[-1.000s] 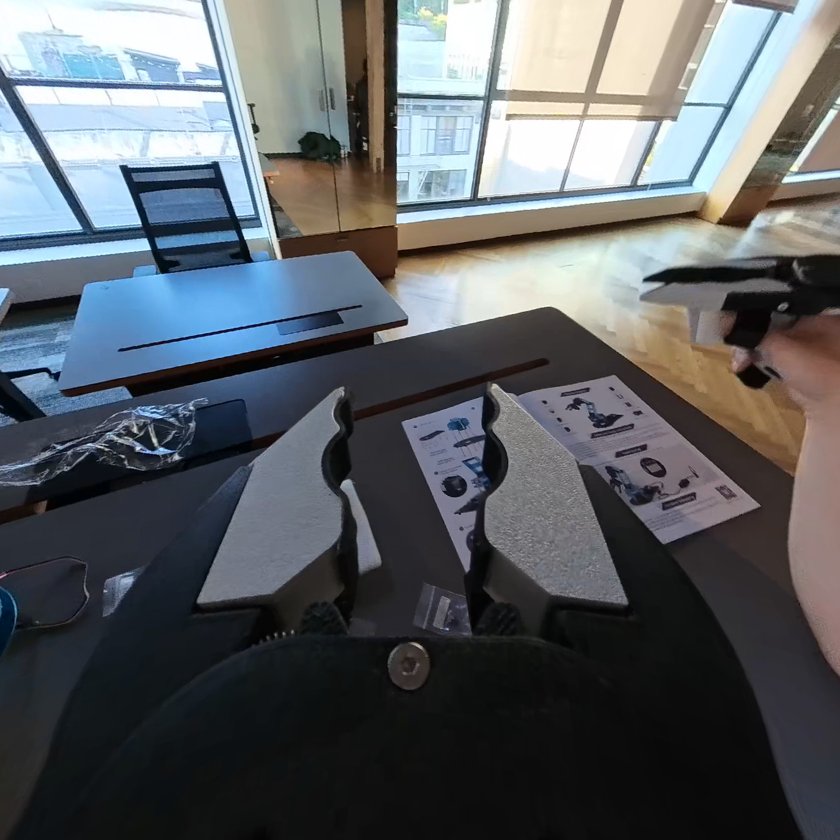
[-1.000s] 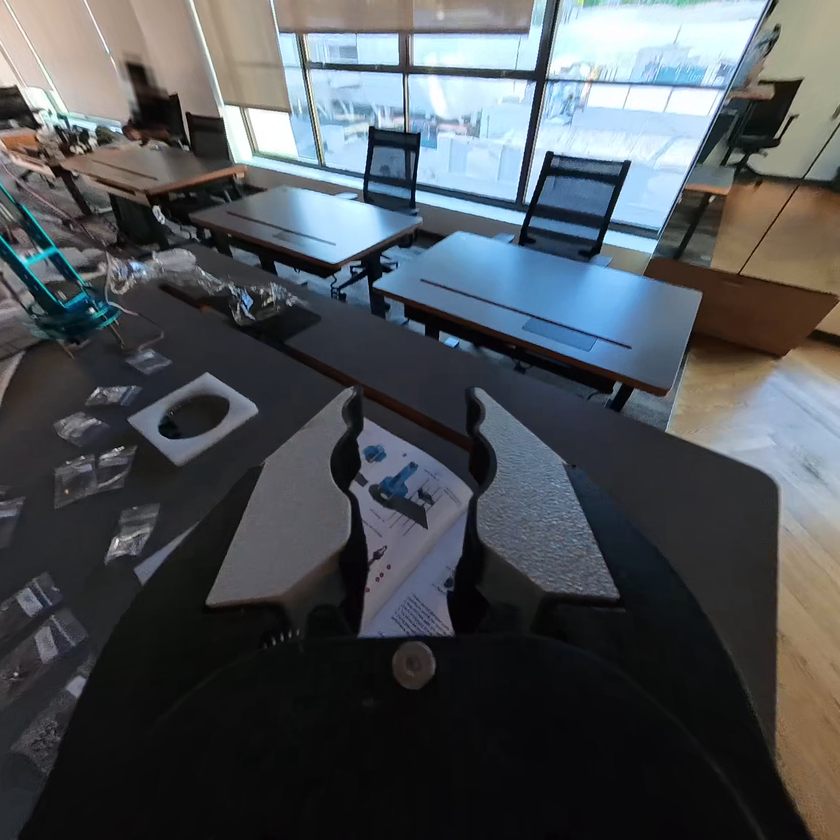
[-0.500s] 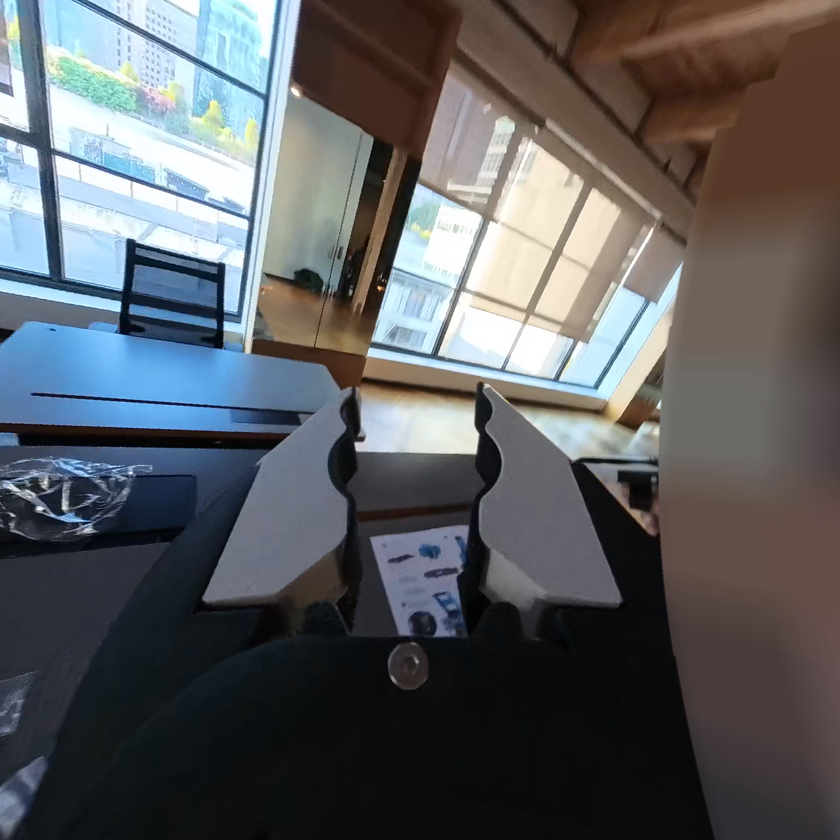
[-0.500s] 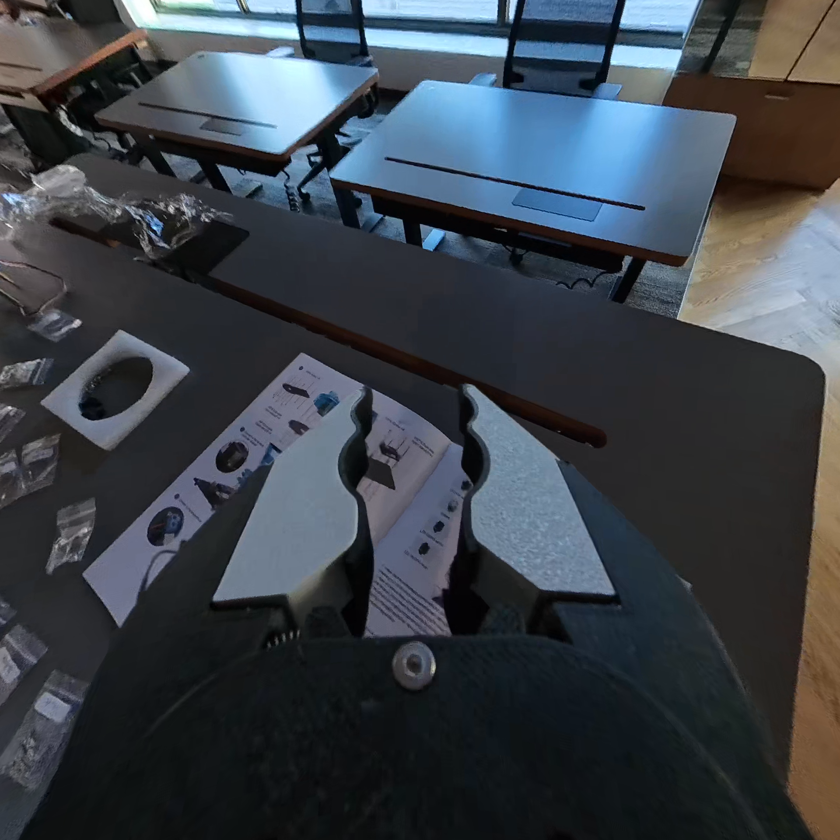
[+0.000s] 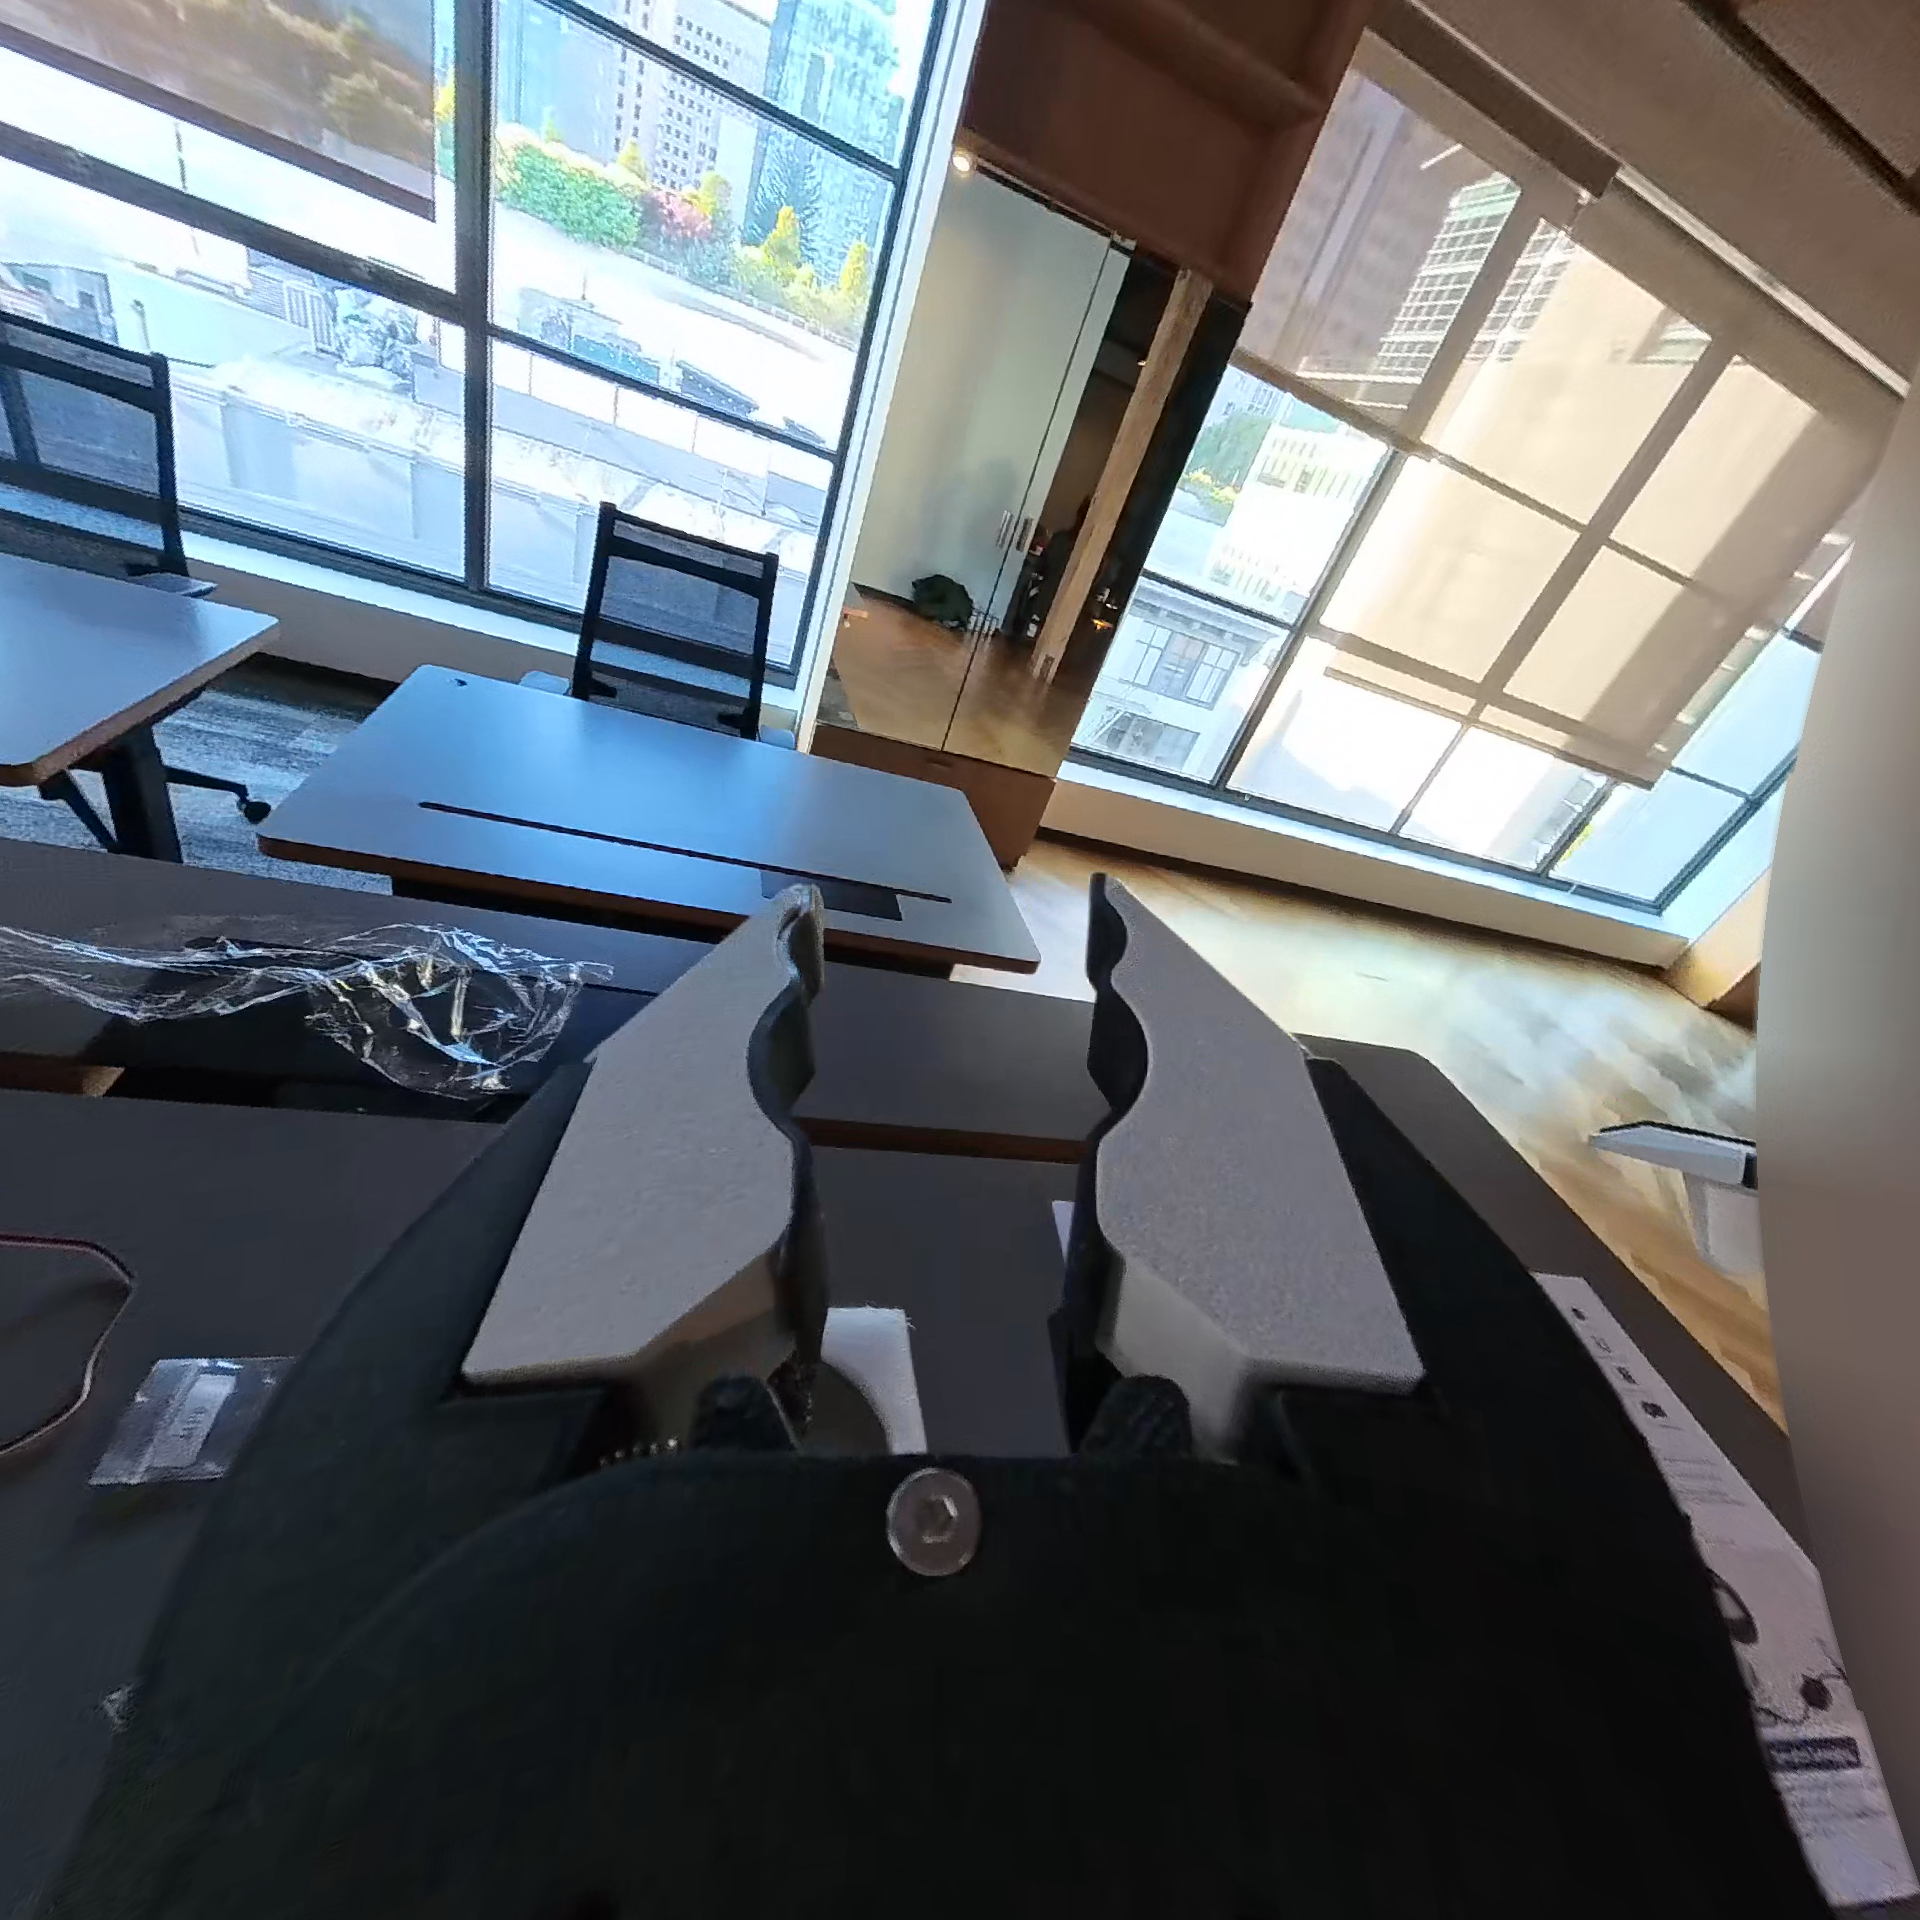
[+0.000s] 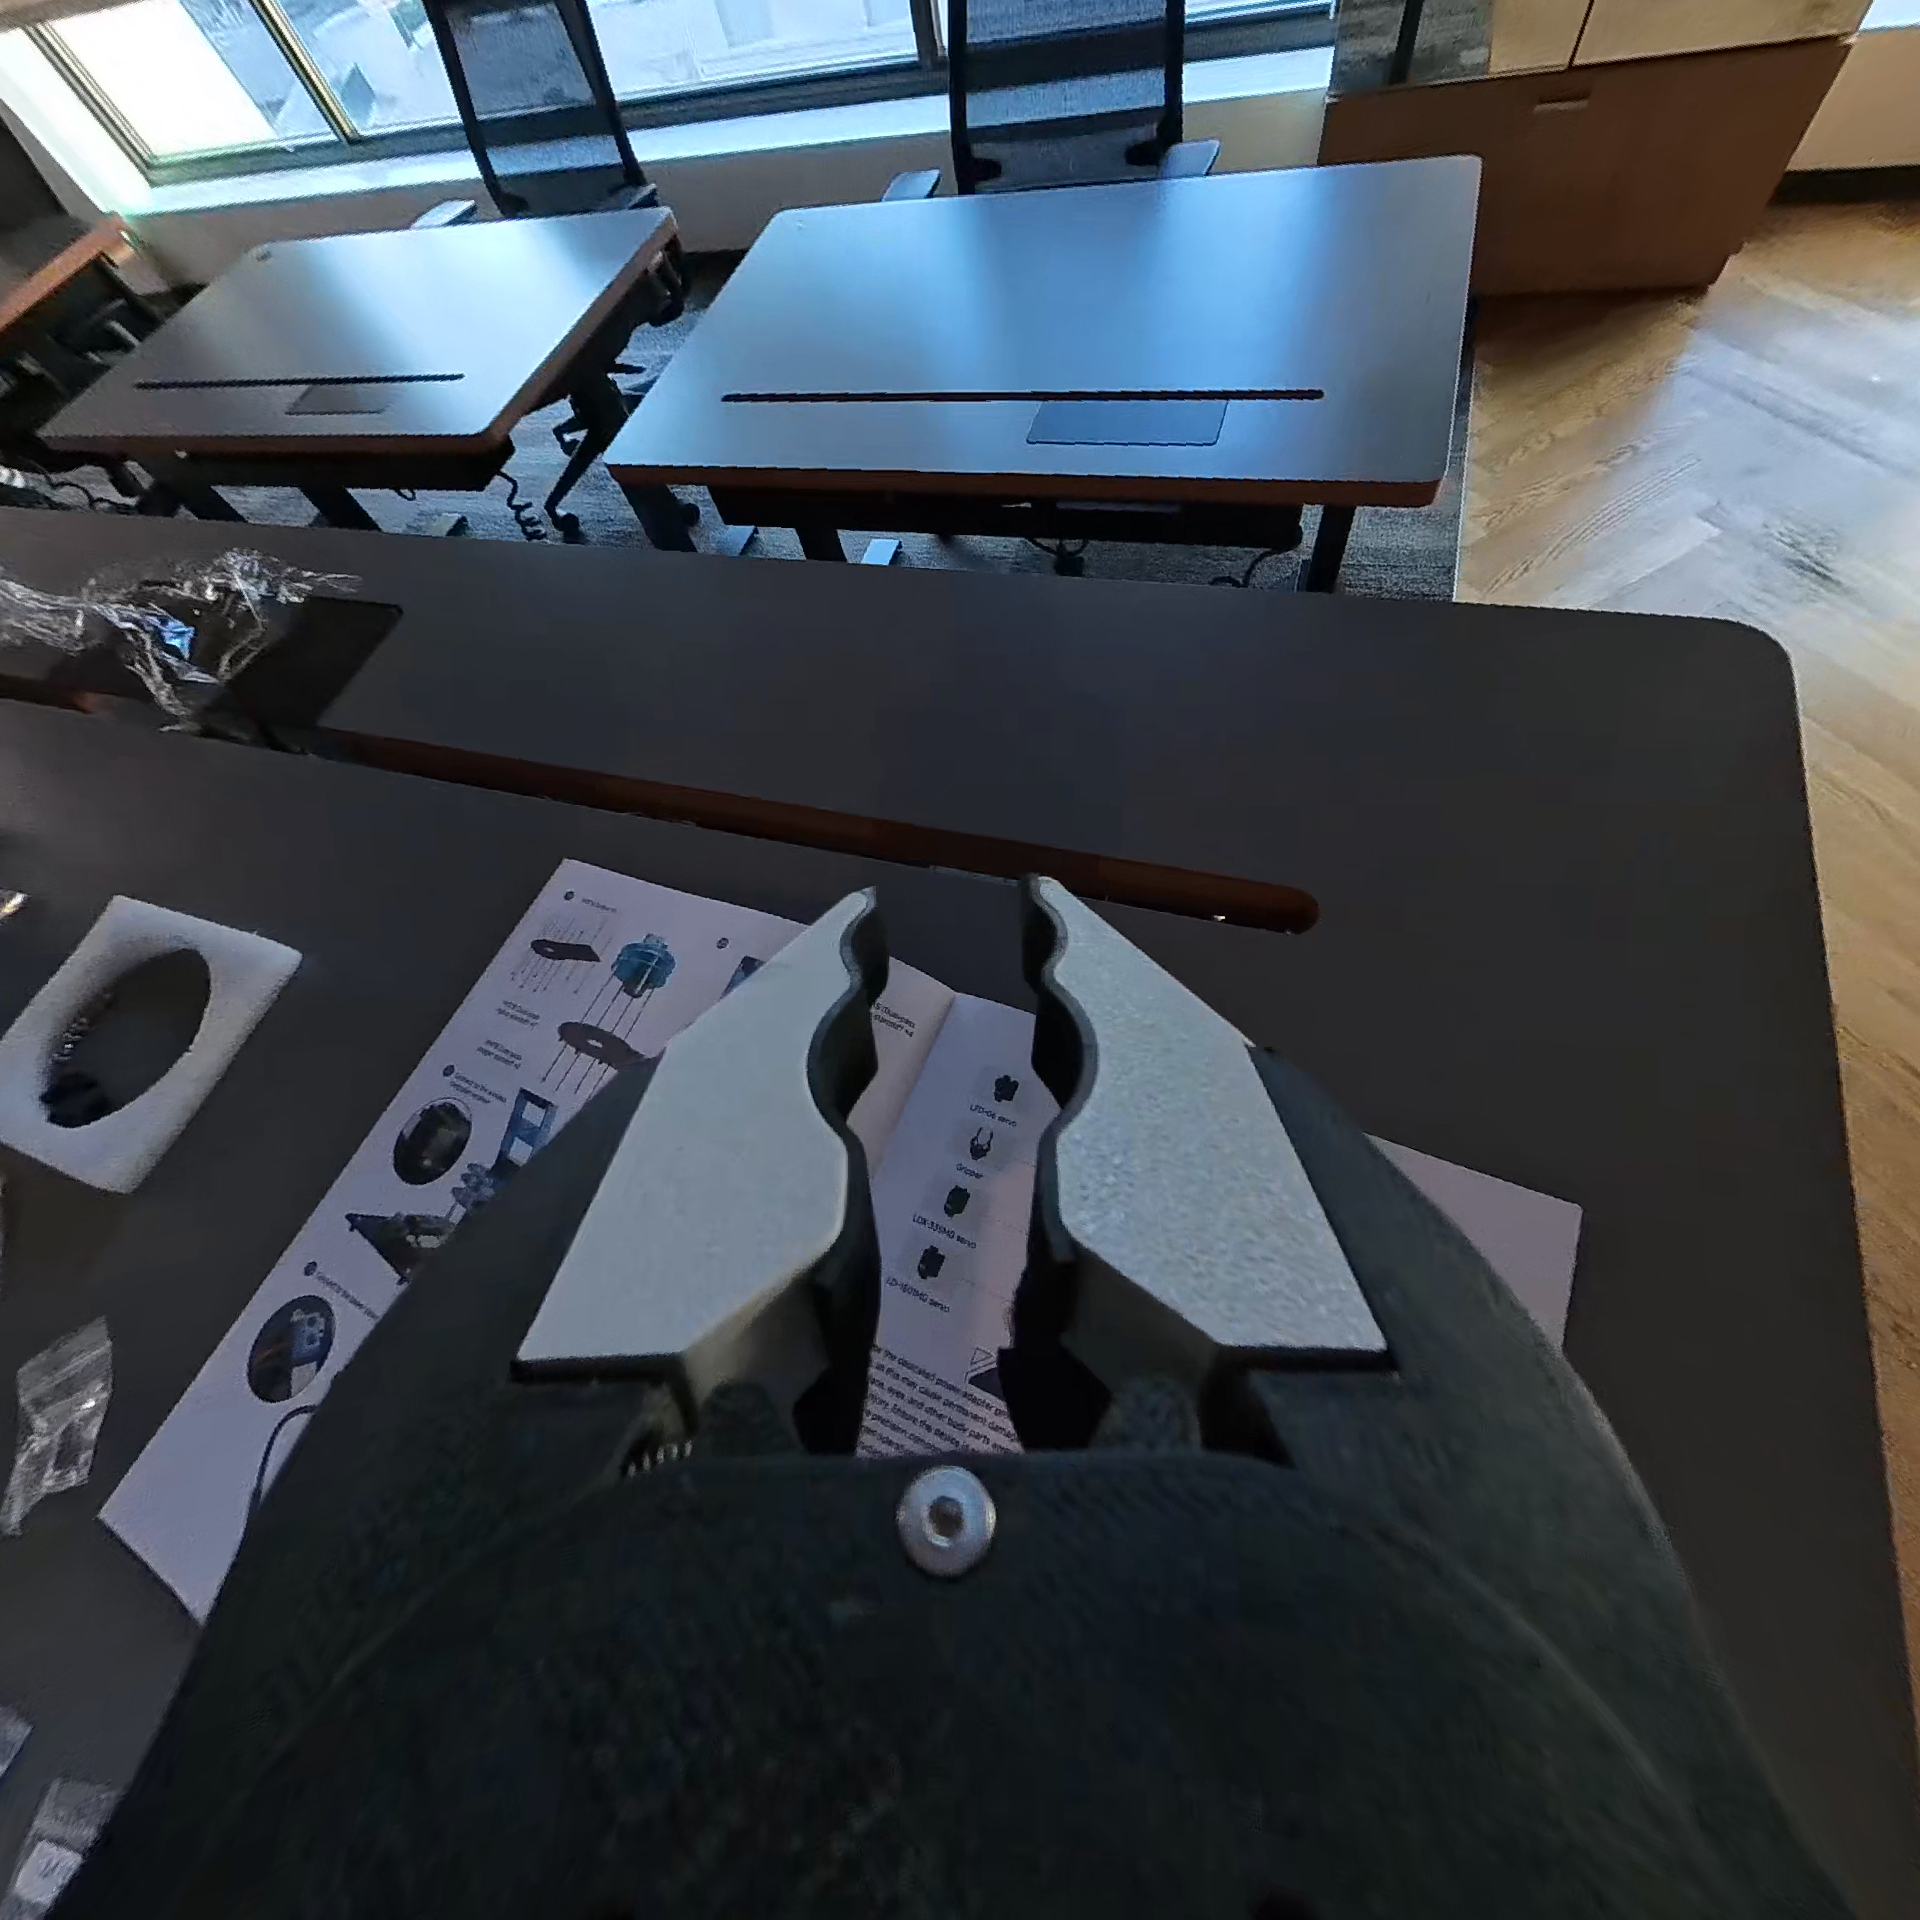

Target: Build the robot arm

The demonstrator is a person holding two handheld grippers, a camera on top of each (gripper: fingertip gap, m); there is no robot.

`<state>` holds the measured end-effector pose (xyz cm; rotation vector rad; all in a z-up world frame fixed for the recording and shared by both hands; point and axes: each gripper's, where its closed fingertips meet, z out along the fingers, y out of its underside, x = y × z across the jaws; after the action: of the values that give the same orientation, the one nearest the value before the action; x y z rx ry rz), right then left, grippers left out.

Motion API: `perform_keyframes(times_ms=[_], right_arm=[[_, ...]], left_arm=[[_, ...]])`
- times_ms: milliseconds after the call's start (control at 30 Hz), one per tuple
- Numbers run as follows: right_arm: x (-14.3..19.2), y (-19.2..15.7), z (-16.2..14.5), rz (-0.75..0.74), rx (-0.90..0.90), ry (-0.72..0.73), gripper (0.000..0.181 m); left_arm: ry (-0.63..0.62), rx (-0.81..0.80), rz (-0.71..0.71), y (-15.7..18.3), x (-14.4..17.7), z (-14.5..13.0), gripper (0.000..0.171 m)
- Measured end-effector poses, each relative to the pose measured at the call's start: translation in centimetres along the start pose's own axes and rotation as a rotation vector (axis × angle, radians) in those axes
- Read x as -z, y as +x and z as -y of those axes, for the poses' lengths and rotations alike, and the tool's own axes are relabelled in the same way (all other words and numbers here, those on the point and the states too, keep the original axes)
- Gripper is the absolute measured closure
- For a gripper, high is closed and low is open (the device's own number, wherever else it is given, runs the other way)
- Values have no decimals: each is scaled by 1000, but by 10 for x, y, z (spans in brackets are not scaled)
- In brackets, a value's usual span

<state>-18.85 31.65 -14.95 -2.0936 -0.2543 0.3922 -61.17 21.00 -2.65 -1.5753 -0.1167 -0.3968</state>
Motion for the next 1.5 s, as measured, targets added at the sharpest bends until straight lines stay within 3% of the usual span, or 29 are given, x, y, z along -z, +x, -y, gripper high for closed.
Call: perform_keyframes(times_ms=[233,400,600,767,900,967,1067,1167,1267,1367,1500], right_arm=[[-5,3,-6,-17,15,-20,162],[-7,-5,-8,2,25,-28,164],[1,-21,0,44,35,-1,165],[36,-73,29,164,96,109,164],[75,-138,43,260,220,205,162],[91,-172,38,302,281,228,162],[105,-205,19,285,322,218,161],[112,-231,-3,237,367,183,157],[121,-257,-30,156,387,162,155],[136,-287,-59,45,349,200,156],[128,-343,-99,6,217,154,152]], left_arm=[[0,-33,38,-5,1,-1,132],[-31,-8,6,1,-3,-7,131],[-14,-23,-20,9,9,5,131],[-82,73,-257,49,7,-3,134],[-166,135,-476,95,8,-19,131],[-186,170,-585,115,22,-19,131],[-191,267,-625,109,60,-18,134],[-235,289,-669,82,119,-22,135],[-254,235,-655,16,194,-30,133],[-115,119,-524,-93,277,-10,133],[-14,-89,-127,-280,377,38,136]])
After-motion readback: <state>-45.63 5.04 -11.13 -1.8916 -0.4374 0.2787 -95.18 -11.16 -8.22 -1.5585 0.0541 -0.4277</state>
